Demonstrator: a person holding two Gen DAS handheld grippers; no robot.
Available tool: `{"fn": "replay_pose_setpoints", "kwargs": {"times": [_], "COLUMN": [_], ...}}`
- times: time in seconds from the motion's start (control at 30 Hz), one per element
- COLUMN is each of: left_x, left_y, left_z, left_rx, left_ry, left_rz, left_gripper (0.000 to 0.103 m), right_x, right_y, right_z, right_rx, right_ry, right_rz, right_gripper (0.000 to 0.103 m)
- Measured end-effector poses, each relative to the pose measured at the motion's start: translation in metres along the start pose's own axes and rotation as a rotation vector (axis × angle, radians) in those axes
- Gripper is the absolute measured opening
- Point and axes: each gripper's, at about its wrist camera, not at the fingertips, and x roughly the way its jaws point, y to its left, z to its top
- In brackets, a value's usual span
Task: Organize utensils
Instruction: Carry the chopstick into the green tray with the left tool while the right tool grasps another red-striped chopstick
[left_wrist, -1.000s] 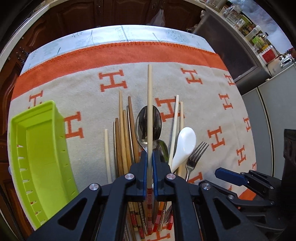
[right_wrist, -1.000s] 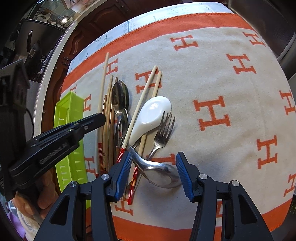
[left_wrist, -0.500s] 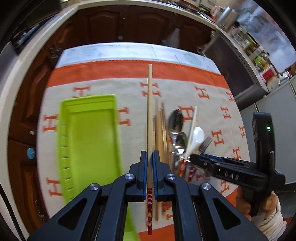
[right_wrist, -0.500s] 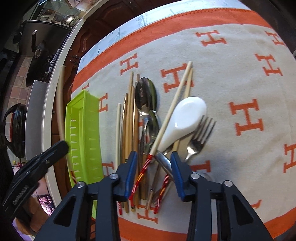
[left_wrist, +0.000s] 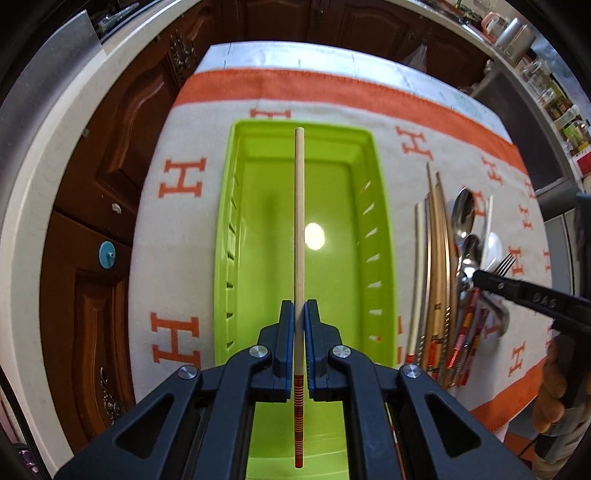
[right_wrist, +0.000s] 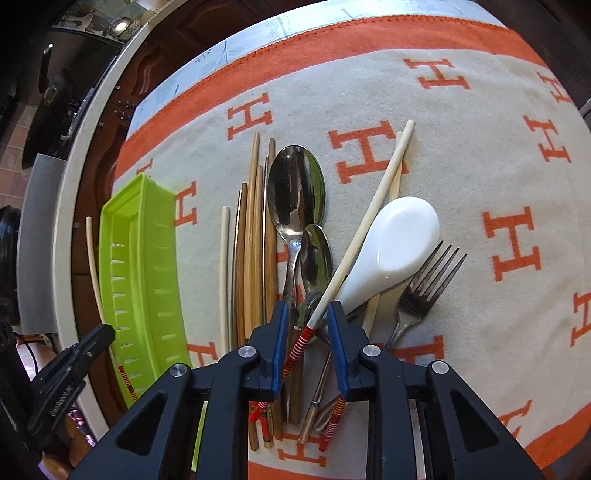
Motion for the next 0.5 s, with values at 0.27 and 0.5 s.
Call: {"fn": "replay_pose_setpoints", "kwargs": {"times": [0.27, 0.5], "left_x": [0.017, -0.01], "left_y": [0.003, 0.012], "left_z": [-0.014, -0.032], "left_rx": [-0.013, -0.091], "left_ry": [0.011, -0.099], "left_rz": [0.029, 0.004], "left_gripper": [0.021, 0.045], "right_x": [0.006, 0.011], "right_y": [0.026, 0.035], "right_z": [-0.002, -0.006], "right_rx": [-0.039, -0.037], "right_ry": [-0.023, -0.04], "right_rz": [-0.141, -0.158], "right_gripper": [0.019, 0.005]}}
